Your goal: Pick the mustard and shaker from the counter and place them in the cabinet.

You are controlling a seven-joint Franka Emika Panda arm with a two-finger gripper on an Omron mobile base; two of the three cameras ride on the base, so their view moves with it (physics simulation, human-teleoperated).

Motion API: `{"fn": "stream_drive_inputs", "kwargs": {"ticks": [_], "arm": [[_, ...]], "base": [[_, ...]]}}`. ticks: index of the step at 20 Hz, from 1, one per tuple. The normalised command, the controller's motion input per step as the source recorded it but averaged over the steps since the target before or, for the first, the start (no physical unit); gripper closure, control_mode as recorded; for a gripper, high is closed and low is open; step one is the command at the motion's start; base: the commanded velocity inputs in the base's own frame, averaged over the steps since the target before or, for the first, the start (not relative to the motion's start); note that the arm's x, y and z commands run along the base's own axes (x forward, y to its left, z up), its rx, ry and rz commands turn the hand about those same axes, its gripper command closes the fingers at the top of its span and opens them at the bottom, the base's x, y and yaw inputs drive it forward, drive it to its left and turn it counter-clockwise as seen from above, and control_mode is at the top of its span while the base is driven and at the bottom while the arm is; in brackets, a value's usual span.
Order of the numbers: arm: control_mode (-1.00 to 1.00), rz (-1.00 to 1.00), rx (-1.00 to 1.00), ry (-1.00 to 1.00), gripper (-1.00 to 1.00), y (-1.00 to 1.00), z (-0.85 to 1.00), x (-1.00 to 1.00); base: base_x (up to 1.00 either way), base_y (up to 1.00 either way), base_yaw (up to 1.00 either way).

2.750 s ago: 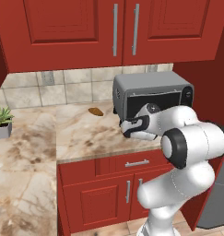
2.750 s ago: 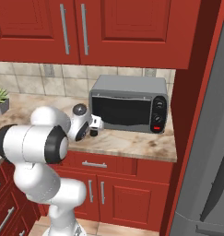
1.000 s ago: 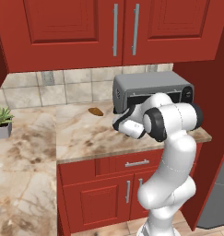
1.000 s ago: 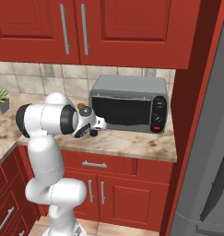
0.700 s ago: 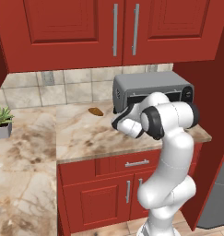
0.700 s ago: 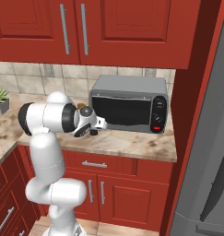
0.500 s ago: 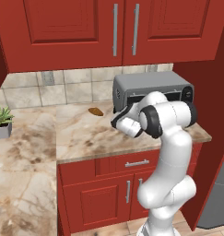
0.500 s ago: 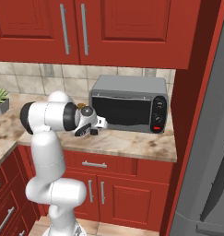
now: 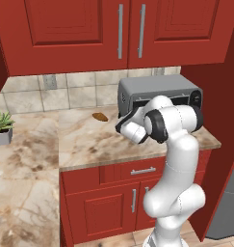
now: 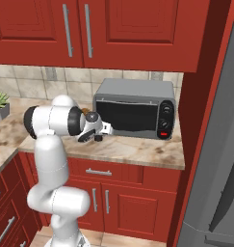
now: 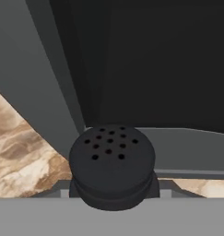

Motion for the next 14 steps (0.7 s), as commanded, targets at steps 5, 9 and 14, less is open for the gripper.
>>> {"fn": "stream_drive_inputs", "kwargs": {"ticks": [5, 9, 14], "arm": [[-1.0, 0.0, 0.0, 0.0, 1.0, 0.0, -0.04, 0.0], [-1.0, 0.0, 0.0, -0.01, 1.0, 0.0, 0.11, -0.3], [-1.0, 0.0, 0.0, -0.05, 1.0, 0.0, 0.32, -0.6]], "base": [[0.0, 0.0, 0.0], [0.0, 0.0, 0.0], [0.0, 0.0, 0.0]]}}
